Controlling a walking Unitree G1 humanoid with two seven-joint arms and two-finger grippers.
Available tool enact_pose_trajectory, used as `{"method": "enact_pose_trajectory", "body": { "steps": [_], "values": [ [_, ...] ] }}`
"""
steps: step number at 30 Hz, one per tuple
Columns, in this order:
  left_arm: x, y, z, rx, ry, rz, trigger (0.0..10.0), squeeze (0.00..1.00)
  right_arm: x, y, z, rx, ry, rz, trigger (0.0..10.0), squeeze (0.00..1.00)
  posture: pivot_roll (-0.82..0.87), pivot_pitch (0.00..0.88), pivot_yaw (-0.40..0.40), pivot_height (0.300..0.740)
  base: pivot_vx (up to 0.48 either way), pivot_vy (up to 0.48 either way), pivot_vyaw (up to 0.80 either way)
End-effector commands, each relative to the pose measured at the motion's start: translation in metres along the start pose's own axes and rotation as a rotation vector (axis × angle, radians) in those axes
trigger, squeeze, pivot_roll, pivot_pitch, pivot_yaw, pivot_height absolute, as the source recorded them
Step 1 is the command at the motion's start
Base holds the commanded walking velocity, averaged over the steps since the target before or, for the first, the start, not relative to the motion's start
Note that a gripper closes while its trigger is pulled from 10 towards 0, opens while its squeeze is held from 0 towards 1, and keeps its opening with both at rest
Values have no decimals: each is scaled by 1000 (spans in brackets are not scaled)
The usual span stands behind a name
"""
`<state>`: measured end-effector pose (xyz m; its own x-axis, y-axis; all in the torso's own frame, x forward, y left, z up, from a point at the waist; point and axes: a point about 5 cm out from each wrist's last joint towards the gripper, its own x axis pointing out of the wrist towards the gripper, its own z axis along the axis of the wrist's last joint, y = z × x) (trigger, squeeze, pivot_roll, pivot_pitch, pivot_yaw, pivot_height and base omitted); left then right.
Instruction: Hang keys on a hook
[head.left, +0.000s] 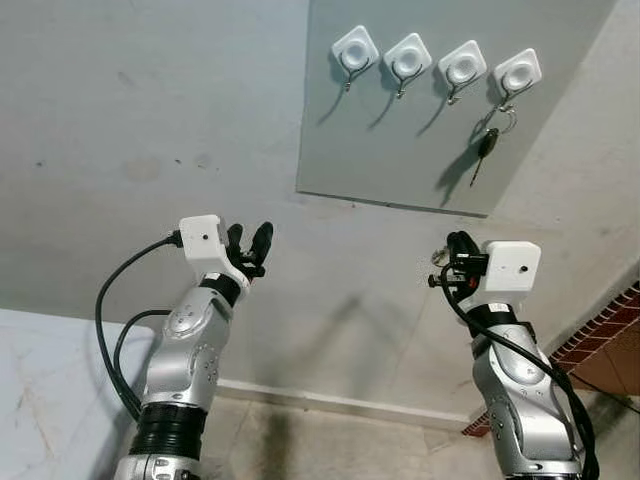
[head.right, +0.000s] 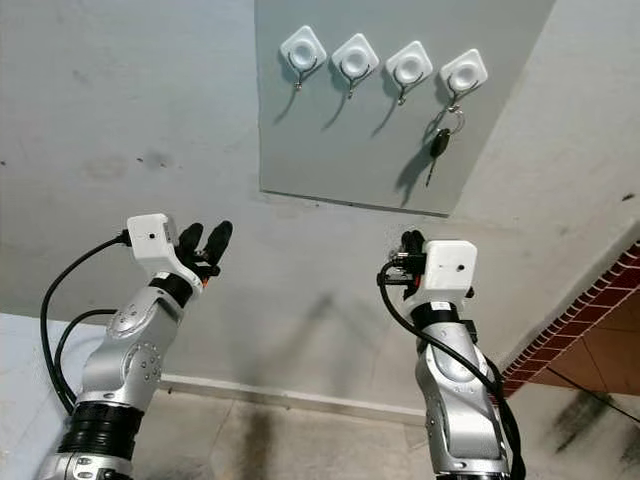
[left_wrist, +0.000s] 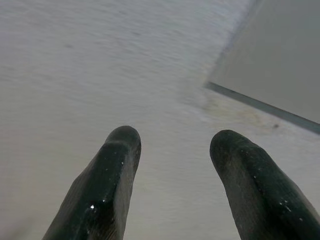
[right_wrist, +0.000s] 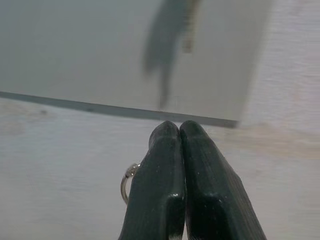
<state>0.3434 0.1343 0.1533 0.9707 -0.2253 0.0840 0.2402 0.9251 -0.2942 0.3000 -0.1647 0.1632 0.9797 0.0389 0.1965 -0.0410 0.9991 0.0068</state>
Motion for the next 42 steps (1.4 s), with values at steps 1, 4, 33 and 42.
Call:
{"method": "enact_pose_trajectory", "body": {
  "steps": [1, 4, 33, 42],
  "values": [
    [2, -8, 1, -8, 0, -32, 10000, 0, 0, -3, 7, -12, -30, -4, 10000, 0, 26, 93, -38, 740, 0, -480, 0],
    [2, -9, 2, -6, -7, -31, 10000, 0, -1, -3, 7, -12, -29, -2, 10000, 0, 26, 93, -38, 740, 0, -385, 0],
    [6, -13, 9, 0, -22, -7, 10000, 0, 5, 4, 11, 29, -16, 88, 10000, 0, 24, 110, -38, 740, 0, 0, 0],
    [9, -32, 26, 82, -61, -173, 10000, 0, 18, 14, 33, 67, -107, 209, 10000, 0, 36, 113, -39, 740, 0, 0, 0]
  ]
}}
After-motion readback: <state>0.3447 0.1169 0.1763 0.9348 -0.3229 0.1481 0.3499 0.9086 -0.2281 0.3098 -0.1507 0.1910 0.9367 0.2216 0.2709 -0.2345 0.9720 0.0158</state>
